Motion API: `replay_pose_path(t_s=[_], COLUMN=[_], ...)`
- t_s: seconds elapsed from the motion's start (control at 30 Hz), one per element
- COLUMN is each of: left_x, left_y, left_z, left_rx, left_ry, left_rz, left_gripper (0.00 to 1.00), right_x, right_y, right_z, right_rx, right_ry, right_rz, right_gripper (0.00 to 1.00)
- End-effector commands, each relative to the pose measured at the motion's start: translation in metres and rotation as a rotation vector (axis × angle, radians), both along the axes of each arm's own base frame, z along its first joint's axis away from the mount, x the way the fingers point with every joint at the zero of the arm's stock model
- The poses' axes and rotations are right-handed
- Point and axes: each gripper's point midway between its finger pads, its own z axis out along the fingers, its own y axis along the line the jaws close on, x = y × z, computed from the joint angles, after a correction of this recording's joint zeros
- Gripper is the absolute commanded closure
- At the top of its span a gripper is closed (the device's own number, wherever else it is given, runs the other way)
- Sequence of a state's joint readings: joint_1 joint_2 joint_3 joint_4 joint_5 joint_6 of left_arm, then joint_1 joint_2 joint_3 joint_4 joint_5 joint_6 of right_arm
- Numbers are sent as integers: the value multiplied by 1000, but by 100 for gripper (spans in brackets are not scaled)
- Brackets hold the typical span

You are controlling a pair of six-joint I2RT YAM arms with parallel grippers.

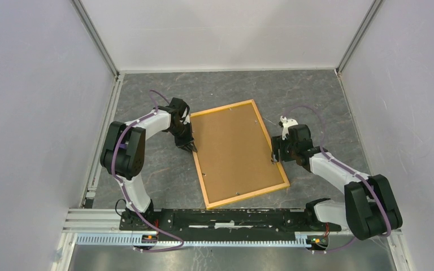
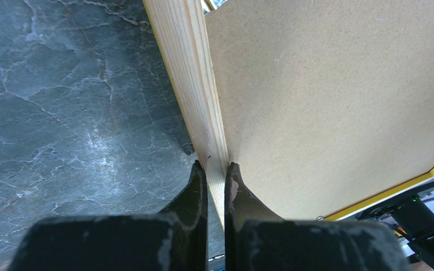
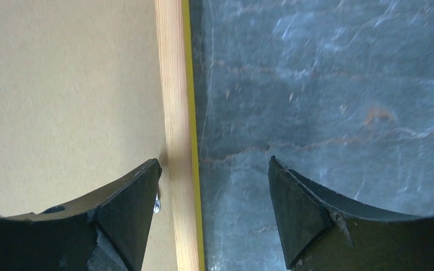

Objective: Put the photo into the frame

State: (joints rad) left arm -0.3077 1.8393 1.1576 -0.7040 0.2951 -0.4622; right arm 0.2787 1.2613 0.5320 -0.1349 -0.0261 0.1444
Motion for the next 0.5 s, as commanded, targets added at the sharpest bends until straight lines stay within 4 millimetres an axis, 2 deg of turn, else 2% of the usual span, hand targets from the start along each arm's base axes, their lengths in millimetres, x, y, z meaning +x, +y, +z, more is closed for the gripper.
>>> replay_pose_path(t_s=[0.0, 0.17, 0.33, 0.47], left_x=[-21, -19, -20, -19], left_y=[20, 22, 20, 19], left_z=[-35, -35, -33, -32], left_rx=[97, 109, 97, 91], left_ry=[57, 53, 50, 49], left_rz=[-115, -108, -103, -100], left_gripper=[98, 98, 98, 98], right_x=[-13, -18, -13, -16], right_y=[0, 11, -8, -8], right_z=[-4, -7, -3, -4], right_rx=[-6, 5, -102, -114], right_ry=[13, 19, -21, -6], right_rz=[4, 19, -58, -48], right_gripper=[24, 24, 26, 33])
